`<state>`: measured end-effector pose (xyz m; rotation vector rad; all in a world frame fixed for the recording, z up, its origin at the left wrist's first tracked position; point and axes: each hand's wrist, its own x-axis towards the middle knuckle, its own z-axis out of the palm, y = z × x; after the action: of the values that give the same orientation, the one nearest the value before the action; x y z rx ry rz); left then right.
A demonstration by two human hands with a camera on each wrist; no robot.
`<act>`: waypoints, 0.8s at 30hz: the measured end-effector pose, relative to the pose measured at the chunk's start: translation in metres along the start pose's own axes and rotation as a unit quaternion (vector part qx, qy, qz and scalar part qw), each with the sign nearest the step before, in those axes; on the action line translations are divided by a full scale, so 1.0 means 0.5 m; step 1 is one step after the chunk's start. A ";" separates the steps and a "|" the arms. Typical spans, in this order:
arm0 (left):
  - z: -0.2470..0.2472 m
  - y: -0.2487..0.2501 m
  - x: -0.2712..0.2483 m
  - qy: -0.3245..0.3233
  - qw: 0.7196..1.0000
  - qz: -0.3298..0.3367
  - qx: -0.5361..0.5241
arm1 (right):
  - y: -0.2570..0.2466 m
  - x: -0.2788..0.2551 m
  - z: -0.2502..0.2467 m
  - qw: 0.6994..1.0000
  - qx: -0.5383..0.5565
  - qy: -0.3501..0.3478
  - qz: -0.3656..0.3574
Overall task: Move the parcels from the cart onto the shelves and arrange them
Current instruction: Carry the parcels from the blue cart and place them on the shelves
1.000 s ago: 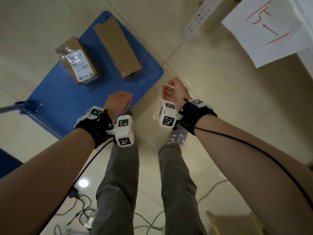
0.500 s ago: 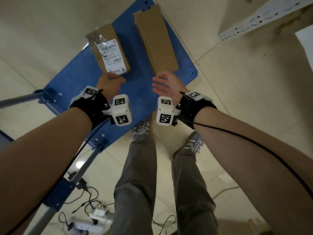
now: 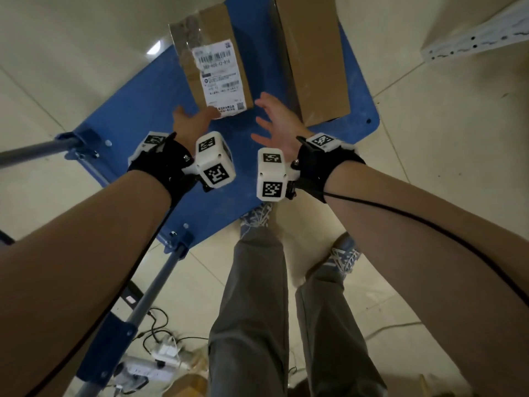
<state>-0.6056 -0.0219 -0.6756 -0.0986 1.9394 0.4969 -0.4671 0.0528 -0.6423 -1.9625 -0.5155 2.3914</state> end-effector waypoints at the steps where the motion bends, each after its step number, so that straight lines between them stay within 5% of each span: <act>1: 0.000 0.002 -0.002 -0.016 1.000 -0.006 -0.004 | 0.003 0.003 0.003 1.000 -0.009 -0.007 0.003; 15: -0.024 -0.078 -0.119 -0.037 0.996 -0.029 -0.073 | 0.043 -0.109 -0.043 0.989 -0.141 0.007 0.044; 24: 0.040 -0.078 -0.234 -0.044 0.998 -0.032 0.022 | 0.120 -0.204 -0.145 0.996 -0.058 0.000 0.074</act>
<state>-0.5283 -0.0682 -0.5890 -0.1089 1.8542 0.4106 -0.3635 -0.0076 -0.5722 -2.1176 -0.5386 2.5018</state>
